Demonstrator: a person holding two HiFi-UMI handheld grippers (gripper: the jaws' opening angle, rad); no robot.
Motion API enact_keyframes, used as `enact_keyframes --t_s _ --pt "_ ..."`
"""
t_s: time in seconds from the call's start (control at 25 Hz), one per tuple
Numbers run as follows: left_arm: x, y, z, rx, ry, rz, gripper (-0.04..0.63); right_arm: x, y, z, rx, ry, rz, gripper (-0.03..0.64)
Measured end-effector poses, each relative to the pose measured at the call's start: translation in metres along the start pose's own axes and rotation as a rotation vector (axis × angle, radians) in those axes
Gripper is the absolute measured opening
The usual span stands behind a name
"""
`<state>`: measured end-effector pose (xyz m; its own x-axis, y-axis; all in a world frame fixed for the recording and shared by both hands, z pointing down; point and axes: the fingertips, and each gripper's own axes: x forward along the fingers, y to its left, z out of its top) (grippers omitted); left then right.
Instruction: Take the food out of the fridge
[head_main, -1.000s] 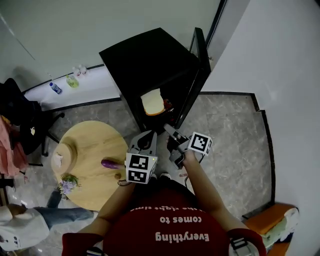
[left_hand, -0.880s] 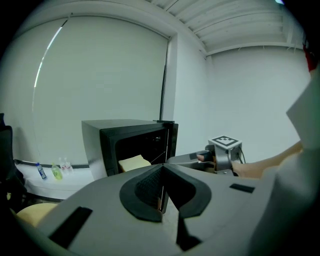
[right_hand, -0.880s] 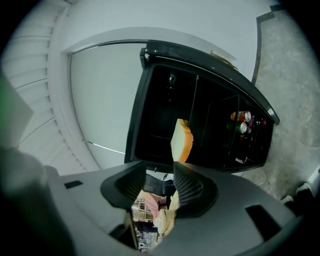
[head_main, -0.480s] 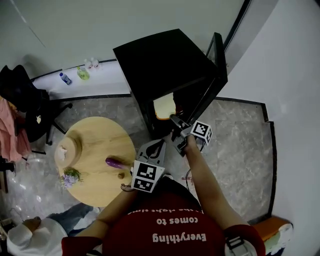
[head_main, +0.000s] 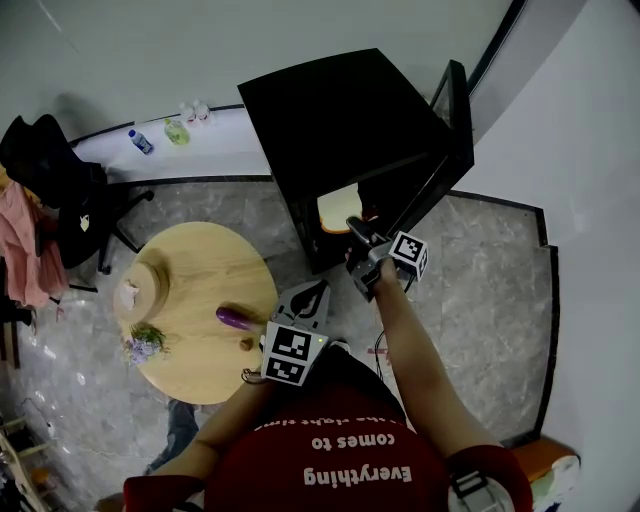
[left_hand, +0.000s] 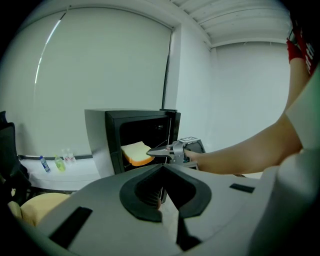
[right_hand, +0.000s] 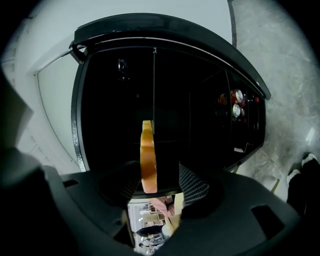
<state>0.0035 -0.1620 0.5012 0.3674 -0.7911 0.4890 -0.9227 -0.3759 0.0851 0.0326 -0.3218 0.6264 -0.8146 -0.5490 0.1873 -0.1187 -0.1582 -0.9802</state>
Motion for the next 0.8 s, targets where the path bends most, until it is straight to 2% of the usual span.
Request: enact_keyframes --t_s 0.12,0.28,0.32,0.36,0.64,0.8 --pt "0.002 0.001 -0.001 -0.001 0.003 0.005 0.006 0.002 0.003 0.004 0.031 -0.011 0.033 0.221" --pt "0.003 0.001 -0.001 0.004 0.004 0.006 0.006 0.002 0.014 0.008 0.116 -0.052 0.149 0.213" --pt "0.003 0.001 -0.001 0.005 0.004 0.006 0.006 0.001 0.015 0.008 0.125 -0.056 0.163 0.170" --pt "0.003 0.001 0.000 0.006 0.003 0.007 0.006 0.001 0.016 0.008 0.122 -0.055 0.167 0.110" --pt "0.000 0.010 0.005 0.012 -0.010 0.027 0.006 -0.005 0.023 0.005 0.095 -0.029 0.197 0.094" --pt "-0.004 0.017 0.009 0.011 -0.026 0.045 0.006 -0.021 0.030 -0.003 0.042 -0.003 0.223 0.094"
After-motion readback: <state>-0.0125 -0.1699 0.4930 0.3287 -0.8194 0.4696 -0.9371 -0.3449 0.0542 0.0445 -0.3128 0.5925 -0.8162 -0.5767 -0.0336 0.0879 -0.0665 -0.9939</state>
